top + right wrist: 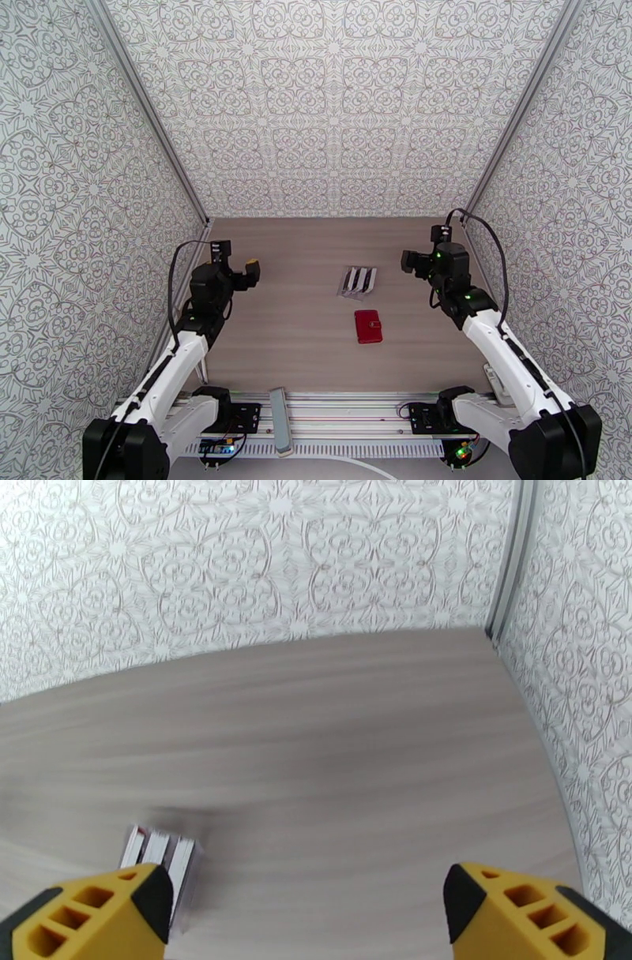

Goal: Put the credit cards into the card holder

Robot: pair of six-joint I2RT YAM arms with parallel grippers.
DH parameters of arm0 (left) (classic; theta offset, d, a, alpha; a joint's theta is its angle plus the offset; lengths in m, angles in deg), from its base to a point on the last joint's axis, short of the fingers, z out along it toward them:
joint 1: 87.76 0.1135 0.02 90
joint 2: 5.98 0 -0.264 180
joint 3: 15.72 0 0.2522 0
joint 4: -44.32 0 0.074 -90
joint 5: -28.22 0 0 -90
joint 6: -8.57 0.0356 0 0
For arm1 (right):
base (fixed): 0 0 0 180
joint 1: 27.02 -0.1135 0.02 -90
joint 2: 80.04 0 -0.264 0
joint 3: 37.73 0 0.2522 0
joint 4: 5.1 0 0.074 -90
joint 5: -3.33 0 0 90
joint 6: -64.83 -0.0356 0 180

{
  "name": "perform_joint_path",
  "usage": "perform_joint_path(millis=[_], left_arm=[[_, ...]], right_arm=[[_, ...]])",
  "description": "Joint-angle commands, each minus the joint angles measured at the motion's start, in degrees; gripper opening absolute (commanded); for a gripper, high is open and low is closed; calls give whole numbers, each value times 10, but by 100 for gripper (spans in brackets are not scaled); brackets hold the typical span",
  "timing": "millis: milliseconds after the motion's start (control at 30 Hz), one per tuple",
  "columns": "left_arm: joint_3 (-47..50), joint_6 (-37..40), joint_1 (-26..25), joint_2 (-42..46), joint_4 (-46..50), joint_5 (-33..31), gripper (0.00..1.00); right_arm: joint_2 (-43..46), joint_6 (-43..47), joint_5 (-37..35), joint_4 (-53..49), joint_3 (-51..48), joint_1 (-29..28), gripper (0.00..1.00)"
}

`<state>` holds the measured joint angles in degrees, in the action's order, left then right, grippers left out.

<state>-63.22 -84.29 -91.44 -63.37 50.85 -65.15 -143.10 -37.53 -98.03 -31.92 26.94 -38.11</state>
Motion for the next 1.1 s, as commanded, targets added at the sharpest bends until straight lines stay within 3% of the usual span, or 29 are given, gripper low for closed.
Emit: perform_joint_path(millis=[0, 233, 400, 667, 1067], left_arm=[[23, 32, 15, -11, -63, -1, 99], [80, 46, 32, -99, -192, 11, 99], [107, 60, 41, -117, -249, 10, 99], [118, 47, 81, -186, -333, 91, 99], [95, 53, 98, -281, -369, 153, 99]], right_arm=[[-1, 18, -3, 70, -44, 9, 97], [-12, 35, -26, 192, -126, 16, 97], [-11, 49, -37, 221, -155, 21, 97], [-24, 69, -27, 279, -192, 41, 96], [-90, 94, -15, 413, -236, 64, 96]])
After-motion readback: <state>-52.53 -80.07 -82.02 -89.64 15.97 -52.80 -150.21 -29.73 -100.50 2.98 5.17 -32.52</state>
